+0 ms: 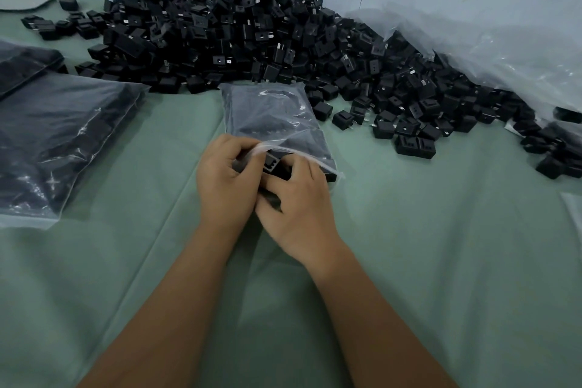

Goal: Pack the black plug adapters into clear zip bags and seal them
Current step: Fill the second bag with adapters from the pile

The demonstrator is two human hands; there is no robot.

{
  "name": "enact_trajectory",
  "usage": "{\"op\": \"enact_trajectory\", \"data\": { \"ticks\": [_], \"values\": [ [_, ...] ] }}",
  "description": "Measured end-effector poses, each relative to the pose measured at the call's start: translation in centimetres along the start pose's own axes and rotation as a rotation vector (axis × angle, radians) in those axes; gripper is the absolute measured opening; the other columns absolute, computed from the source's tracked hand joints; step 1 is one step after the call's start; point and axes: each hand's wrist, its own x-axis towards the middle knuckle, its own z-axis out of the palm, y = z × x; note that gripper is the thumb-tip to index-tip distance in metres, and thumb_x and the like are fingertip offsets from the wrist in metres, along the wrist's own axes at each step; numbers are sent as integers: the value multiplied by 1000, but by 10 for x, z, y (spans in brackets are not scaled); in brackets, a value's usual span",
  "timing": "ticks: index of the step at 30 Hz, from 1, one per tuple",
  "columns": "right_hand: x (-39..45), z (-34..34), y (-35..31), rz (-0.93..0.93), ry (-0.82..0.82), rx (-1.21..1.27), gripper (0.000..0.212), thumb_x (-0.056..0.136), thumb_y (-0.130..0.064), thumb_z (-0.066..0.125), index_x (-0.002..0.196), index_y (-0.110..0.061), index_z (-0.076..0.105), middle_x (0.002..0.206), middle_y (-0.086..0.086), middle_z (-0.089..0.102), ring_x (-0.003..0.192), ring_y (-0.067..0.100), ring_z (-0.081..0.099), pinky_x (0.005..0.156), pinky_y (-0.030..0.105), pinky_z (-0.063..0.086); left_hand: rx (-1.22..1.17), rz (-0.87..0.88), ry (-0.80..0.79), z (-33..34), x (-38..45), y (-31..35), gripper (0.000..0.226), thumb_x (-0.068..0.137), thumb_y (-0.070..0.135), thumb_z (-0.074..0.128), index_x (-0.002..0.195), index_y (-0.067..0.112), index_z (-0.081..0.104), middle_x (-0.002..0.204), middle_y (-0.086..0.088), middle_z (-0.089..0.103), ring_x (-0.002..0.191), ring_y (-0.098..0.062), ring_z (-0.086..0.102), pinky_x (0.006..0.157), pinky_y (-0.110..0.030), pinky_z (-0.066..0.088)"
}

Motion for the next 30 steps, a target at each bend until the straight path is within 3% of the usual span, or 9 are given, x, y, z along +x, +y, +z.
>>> {"op": "enact_trajectory", "data": {
  "ticks": [7,13,17,21,25,28,30],
  "values": [
    [0,-3,4,-7,47,17,26,85,-32,60,108,-33,72,90,0,53,91,19,48,85,34,40,-31,-26,3,0,0,1,6,88,19,64,85,21,68,81,10,62,77,-5,57,68,-14,43],
    [1,1,2,17,-42,-196,41,95,-37,45,135,-31,51,114,10,51,110,28,44,100,36,34,-7,6,9,0,0,0,8,86,19,63,85,17,71,81,8,62,78,-9,57,71,-26,47],
    [11,0,0,105,-120,-229,38,100,-40,34,131,-25,50,120,16,49,115,32,41,103,37,28,45,105,0,0,-2,3,12,84,19,62,87,14,72,83,9,58,79,-13,55,72,-26,45],
    [38,6,2,188,-312,-304,37,93,-34,39,125,-19,51,131,19,52,125,37,43,109,46,31,71,155,6,0,-2,5,17,82,18,61,88,8,74,82,5,56,79,-17,53,72,-26,43],
    [68,17,11,319,-431,-420,69,94,-44,39,151,-17,12,154,24,20,143,39,16,117,47,18,93,218,-9,0,-2,4,17,83,16,63,86,3,74,79,-3,59,75,-22,54,69,-28,42],
    [94,21,13,440,-385,-334,68,99,-54,24,154,-21,-2,158,24,3,147,37,5,118,46,10,94,243,-13,2,-2,3,18,85,17,63,86,3,73,79,-4,60,74,-21,54,68,-28,42],
    [108,25,16,497,-308,-221,71,99,-56,27,154,-19,0,158,21,4,147,34,6,118,42,9,86,248,-11,2,-2,1,18,86,17,63,86,3,73,79,-5,61,74,-22,55,67,-30,43]
  ]
}}
